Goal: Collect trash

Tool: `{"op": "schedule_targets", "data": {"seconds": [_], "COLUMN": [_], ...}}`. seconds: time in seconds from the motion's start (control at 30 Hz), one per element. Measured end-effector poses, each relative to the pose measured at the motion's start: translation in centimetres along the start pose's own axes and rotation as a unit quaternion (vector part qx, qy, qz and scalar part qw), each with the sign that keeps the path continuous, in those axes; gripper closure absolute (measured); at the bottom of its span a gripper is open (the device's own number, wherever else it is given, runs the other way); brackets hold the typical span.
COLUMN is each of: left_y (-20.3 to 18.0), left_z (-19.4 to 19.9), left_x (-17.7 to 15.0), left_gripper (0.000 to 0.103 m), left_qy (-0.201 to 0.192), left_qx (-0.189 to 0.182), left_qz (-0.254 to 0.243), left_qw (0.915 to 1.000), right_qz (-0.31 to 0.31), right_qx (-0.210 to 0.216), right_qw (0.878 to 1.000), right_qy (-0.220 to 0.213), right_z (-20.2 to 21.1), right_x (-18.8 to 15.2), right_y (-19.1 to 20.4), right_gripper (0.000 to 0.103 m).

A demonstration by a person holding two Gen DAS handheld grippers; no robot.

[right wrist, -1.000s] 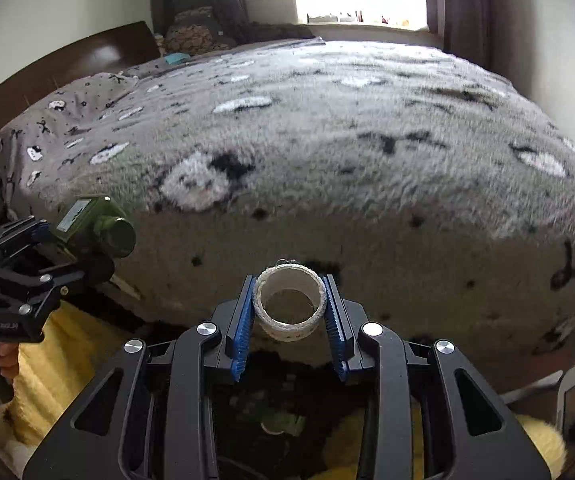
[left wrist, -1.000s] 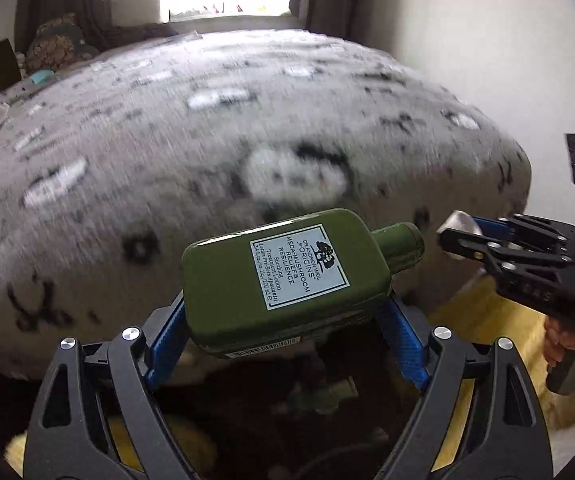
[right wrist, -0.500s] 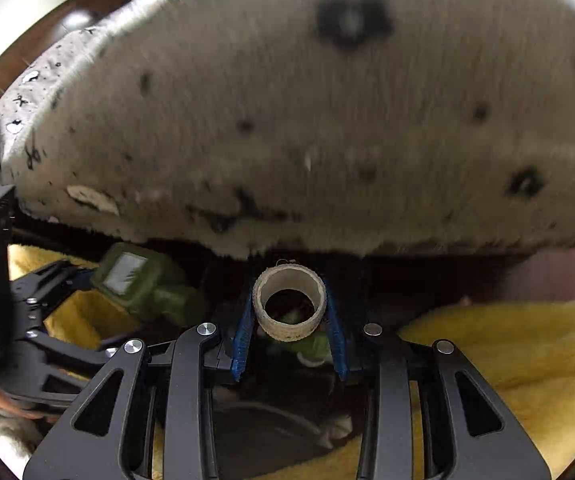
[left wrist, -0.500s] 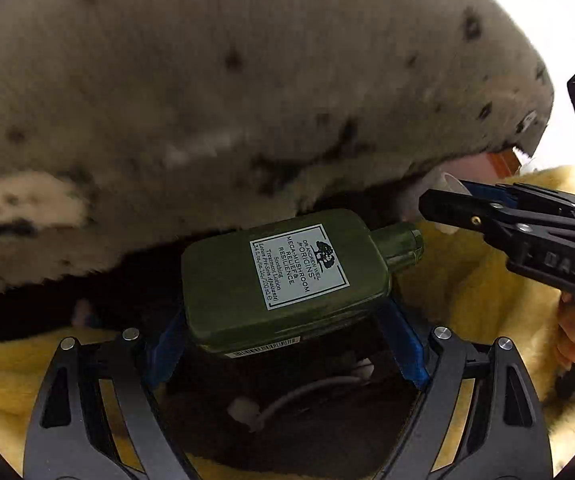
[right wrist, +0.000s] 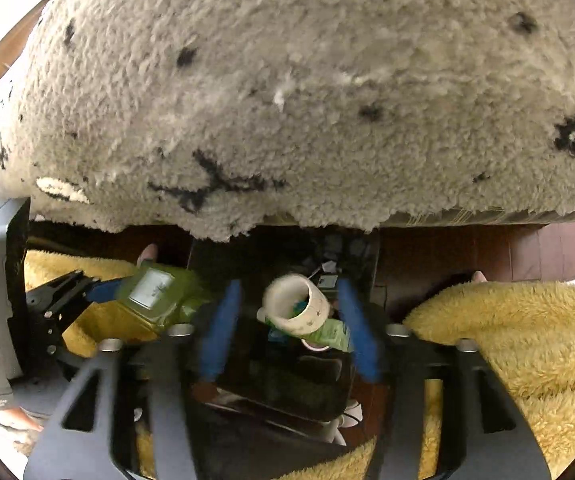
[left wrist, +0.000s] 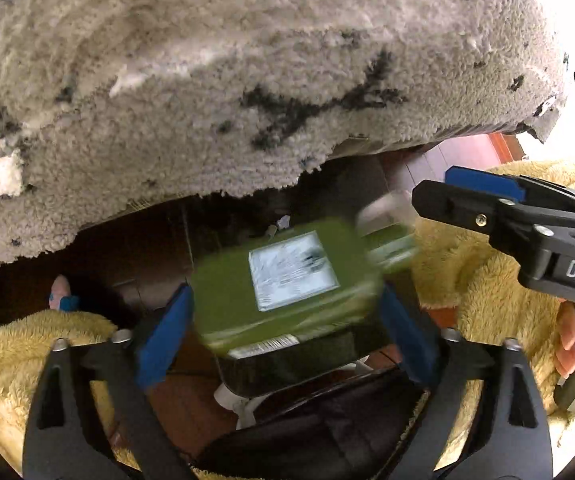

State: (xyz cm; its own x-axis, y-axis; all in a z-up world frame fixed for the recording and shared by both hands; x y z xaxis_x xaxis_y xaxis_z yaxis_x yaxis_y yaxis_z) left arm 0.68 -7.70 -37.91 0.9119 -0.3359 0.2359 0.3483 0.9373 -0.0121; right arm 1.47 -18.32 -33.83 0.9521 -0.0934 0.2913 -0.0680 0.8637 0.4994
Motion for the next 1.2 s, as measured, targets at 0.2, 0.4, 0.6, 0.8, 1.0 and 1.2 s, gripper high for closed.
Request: {"op": "schedule_targets", "data": {"seconds": [0.2,0.4,0.6,0.8,1.0,1.2], "left_y": [0.8,1.6,3.2,4.1,5.4,6.3], "left_z": [2.5,8.1,16.4,24.0,28.2,30.6], "left_x": [0.4,2.1,4.9,6.8,7.4,7.7], "left_gripper": [0.008,0.008,0.008,0.008,0.008,0.008], "left_qy": [-0.019,-0.087,-0.193,-0.292,-0.336,-0.349], "left_qx": [0.014,0.043,0.078,0.115,0.132,0.133], "left_qz": [0.002,0.020,0.044,0.072,0.097,0.120], "left_qw": [0.9997,0.9951,0.9771,0.9468,0.9273,0.9198], "right_qz": [-0.003,0.026,0.072,0.122,0.133,0.129], "right_qx": [-0.012,-0.052,-0.094,-0.136,-0.159,-0.156], "right_qw": [0.999,0.993,0.975,0.944,0.924,0.921], "right_qy": [-0.031,-0.099,-0.188,-0.276,-0.322,-0.333], "right_z": [2.2,7.4,13.7,20.0,23.8,25.3], "right_x": [0.9,2.7,5.2,6.9,7.9,8.4], "right_y": [-0.3,0.5,3.2,7.1,9.1,10.4], "right_gripper": [0.019,0.004,0.004,0.004,0.004,0.003]}}
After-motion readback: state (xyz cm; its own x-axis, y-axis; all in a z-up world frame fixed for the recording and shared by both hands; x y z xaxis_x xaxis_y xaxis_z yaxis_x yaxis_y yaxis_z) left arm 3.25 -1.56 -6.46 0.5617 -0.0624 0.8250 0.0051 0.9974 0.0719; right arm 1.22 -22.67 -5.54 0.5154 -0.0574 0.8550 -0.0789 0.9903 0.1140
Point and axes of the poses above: each gripper's, at about its wrist camera, not at the fingertips, and z roughly against the way its jaws point, y to its left, x to its top, the point moved 8 cm from there along -z, roughly the way its jaws point, and after that the axes turned 13 degrees about x, right-handed, at the moved point
